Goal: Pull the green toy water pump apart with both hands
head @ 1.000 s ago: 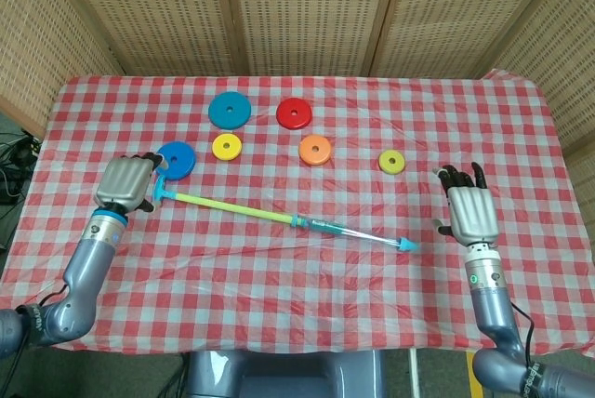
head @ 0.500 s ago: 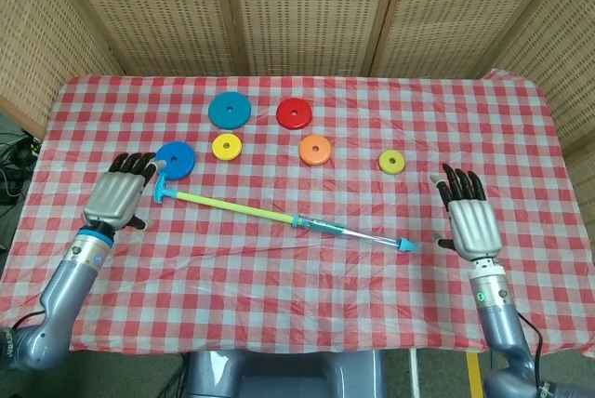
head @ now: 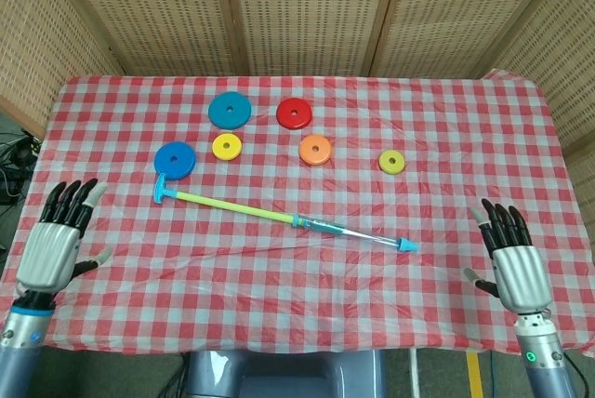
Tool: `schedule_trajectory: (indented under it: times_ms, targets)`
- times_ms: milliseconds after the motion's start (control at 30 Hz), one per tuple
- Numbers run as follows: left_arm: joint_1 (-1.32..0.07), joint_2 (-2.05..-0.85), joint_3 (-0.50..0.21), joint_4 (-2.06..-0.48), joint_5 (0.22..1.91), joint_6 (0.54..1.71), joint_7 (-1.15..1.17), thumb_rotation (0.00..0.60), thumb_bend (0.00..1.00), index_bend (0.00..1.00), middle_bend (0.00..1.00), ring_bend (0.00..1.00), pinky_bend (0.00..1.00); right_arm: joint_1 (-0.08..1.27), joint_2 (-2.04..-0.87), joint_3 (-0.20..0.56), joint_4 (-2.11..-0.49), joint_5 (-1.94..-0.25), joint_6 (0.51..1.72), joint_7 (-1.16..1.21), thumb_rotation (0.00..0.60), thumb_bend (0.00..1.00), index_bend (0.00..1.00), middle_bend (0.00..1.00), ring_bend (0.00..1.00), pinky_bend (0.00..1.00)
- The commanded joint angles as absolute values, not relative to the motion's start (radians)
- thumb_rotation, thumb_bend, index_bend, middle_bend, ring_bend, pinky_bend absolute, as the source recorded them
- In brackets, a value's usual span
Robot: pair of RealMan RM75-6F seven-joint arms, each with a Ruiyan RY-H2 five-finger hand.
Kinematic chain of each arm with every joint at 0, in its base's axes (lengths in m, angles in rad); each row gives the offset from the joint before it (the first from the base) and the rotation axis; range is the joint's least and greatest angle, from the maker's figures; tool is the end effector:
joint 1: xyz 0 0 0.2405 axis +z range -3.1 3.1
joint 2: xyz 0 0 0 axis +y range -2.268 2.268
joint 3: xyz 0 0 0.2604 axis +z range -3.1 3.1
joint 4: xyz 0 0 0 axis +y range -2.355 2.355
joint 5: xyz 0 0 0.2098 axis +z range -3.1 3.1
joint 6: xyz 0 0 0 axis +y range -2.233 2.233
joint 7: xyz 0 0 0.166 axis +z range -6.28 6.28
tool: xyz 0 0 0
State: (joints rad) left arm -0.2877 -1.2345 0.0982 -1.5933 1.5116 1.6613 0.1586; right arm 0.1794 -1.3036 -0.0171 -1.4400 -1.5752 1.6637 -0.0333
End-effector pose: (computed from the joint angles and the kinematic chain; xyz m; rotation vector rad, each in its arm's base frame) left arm -0.2659 0.2300 0.1298 -1.5029 -0.6946 -1.0273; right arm -0.2924 -0.2176 0.1271 1.4352 -0.7144 1.0742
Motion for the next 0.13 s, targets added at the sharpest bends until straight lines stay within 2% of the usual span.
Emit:
schedule_trajectory:
  times_ms: [33,133]
  targets:
    - [-0.235,-1.244,0.118,-1.552,1.524,1.686,0.130,0.600,0.14,0.03,0.00,0.00,0.00,0.151,-1.308,-0.031,-1.415,-1.608,1.691,-0.008,0.600,0.27,0.03,0.00,0.00,0.00]
    - [-0.220,-1.241,0.108,-1.545,1.531,1.685,0.104,0.600,0.14,0.03,0.00,0.00,0.00,0.144,-1.302,-0.024,-1.419,-1.623,1.702,-0.014,0.600,0.27,0.02,0.00,0.00,0.00]
